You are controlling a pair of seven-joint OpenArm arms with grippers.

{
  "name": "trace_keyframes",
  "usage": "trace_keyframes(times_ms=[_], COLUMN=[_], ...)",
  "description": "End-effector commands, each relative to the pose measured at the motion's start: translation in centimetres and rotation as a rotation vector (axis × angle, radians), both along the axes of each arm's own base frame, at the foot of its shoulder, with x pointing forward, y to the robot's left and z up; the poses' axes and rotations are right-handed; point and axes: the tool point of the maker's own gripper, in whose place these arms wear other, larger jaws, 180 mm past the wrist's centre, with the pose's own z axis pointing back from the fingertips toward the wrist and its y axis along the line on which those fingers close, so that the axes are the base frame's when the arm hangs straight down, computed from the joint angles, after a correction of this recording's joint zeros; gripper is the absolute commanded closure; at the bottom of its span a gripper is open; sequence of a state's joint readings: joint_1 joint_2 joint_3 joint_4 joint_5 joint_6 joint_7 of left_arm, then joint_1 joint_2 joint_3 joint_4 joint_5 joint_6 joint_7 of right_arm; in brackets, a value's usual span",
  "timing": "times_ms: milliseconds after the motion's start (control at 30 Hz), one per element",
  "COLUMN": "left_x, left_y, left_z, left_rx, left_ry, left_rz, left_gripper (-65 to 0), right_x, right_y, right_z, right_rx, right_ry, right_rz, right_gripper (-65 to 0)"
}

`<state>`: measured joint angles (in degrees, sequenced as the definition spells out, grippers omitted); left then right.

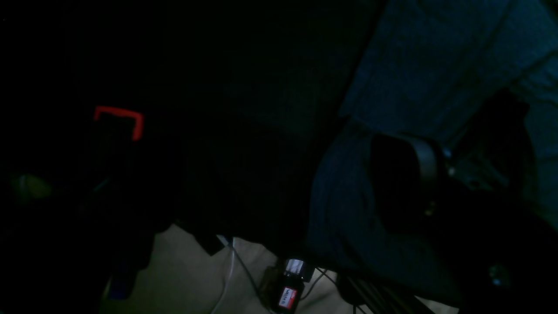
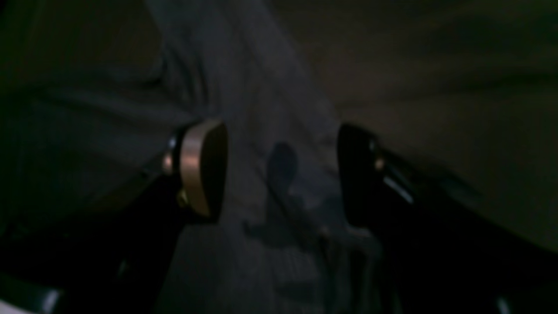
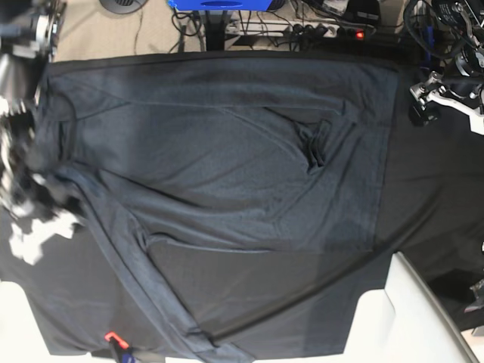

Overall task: Fold the T-shirt properly
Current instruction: 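Lower the right gripper onto the shirt's side edge and pinch it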

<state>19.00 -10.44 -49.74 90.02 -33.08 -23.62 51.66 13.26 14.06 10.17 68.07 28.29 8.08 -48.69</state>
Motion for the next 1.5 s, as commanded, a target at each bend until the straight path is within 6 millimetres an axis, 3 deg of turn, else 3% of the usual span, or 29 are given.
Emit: trace_keyframes(times_ms=[0,100,267,700,933,1067,1100,1233,1300,1467], left_x=[0.6,0.6,0.5,0.5,0.5,0.4,0.4,0.5,0.6,1.8], left_y=[0.6,0.7,0.7,0.7,0.7,0.8,0.8,0.8,0.8,1.2], left_z=[1.2,1.2,1.1,1.1,1.1,1.1,1.1,1.1,1.2,1.9], left_rx=[0.025,0.026,0.026,0.025,0.025,0.025,0.025,0.025,0.026,0.045], left_ry=[-0.037,-0.036,-0.033,-0.032,-0.032,-0.032,-0.032,-0.034,-0.036,-0.052], left_rz=[-0.005,-0.004,-0.003,-0.003,-0.003,-0.001,-0.001,-0.001,-0.001,-0.022], left_gripper=[-65.0,-65.0,-65.0,-65.0,-65.0,-65.0,-65.0,-65.0,-65.0,-65.0], right_x=[1.5,1.9,2.2,2.3,2.2,2.3,2.3,2.4,2.5,3.7], right_y=[-0.5,-1.8,-2.0,-0.9,-1.9,-1.8,-1.6,-1.2,-1.1,-0.9], right_z=[0.9,-1.3,-3.3,-4.4,-6.4,-6.5,-6.5,-6.5,-6.5,-4.4], right_rx=[-0.022,-0.136,-0.256,-0.243,-0.236,-0.234,-0.231,-0.221,-0.219,-0.232], right_ry=[-0.038,0.006,0.039,0.044,0.078,0.071,0.069,0.066,0.064,-0.008], right_rz=[-0.001,-0.039,-0.016,-0.013,-0.047,-0.036,-0.033,-0.017,-0.015,-0.007], right_gripper=[-36.9,-37.2,-37.4,-37.4,-37.2,-36.0,-33.0,-8.6,-0.2,0.0])
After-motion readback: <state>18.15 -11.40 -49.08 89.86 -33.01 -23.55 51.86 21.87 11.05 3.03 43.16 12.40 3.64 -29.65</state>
